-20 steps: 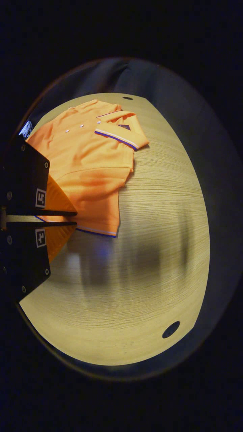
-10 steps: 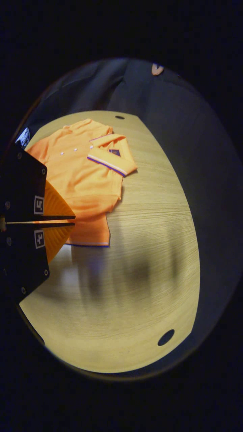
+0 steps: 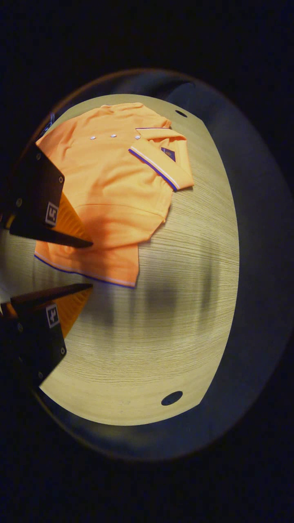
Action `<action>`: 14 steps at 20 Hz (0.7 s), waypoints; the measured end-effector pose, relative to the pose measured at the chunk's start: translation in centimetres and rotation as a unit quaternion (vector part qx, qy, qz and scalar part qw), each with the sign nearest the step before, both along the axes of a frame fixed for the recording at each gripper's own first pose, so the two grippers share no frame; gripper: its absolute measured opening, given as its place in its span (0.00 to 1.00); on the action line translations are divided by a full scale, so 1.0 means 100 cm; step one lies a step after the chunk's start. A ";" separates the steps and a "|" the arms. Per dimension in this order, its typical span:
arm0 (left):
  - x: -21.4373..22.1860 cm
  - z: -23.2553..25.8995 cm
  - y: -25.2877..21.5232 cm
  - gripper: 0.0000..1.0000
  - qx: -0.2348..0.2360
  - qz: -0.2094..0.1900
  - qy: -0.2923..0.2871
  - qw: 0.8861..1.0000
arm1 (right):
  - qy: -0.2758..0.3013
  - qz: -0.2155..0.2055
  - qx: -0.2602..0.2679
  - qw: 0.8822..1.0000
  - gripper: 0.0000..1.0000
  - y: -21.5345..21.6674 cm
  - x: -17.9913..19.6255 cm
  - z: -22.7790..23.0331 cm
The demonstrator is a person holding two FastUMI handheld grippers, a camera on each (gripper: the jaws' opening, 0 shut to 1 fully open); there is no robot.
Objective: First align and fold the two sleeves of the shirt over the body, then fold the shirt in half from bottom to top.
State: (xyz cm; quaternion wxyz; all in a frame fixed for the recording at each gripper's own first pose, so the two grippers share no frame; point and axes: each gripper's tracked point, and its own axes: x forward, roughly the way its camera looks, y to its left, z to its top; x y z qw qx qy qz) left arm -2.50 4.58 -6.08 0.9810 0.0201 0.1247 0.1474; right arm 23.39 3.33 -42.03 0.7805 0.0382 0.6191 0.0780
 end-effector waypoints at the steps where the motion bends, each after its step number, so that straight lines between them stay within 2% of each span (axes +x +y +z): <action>1: 0.001 -0.001 0.000 0.99 -0.002 -0.001 0.003 1.000 | 0.003 -0.010 0.008 1.000 0.36 0.002 -0.001 -0.002; 2: 0.000 -0.001 0.000 0.99 -0.002 -0.001 0.002 1.000 | 0.010 -0.011 0.031 0.999 0.18 0.004 0.000 -0.001; 3: 0.001 -0.001 0.001 0.99 0.000 -0.001 0.002 1.000 | 0.029 -0.042 0.057 0.997 0.18 0.007 -0.004 0.003; 4: 0.000 0.000 0.002 0.99 0.001 0.000 0.001 1.000 | 0.031 -0.063 0.071 0.995 0.05 0.009 0.000 0.000; 9: -0.001 -0.003 0.006 0.99 -0.007 0.002 0.000 1.000 | 0.010 -0.052 0.133 0.990 0.04 0.026 0.009 0.037; 14: -0.003 -0.002 0.006 0.99 -0.005 0.003 -0.003 1.000 | -0.014 -0.024 0.144 0.989 0.04 0.048 0.018 0.066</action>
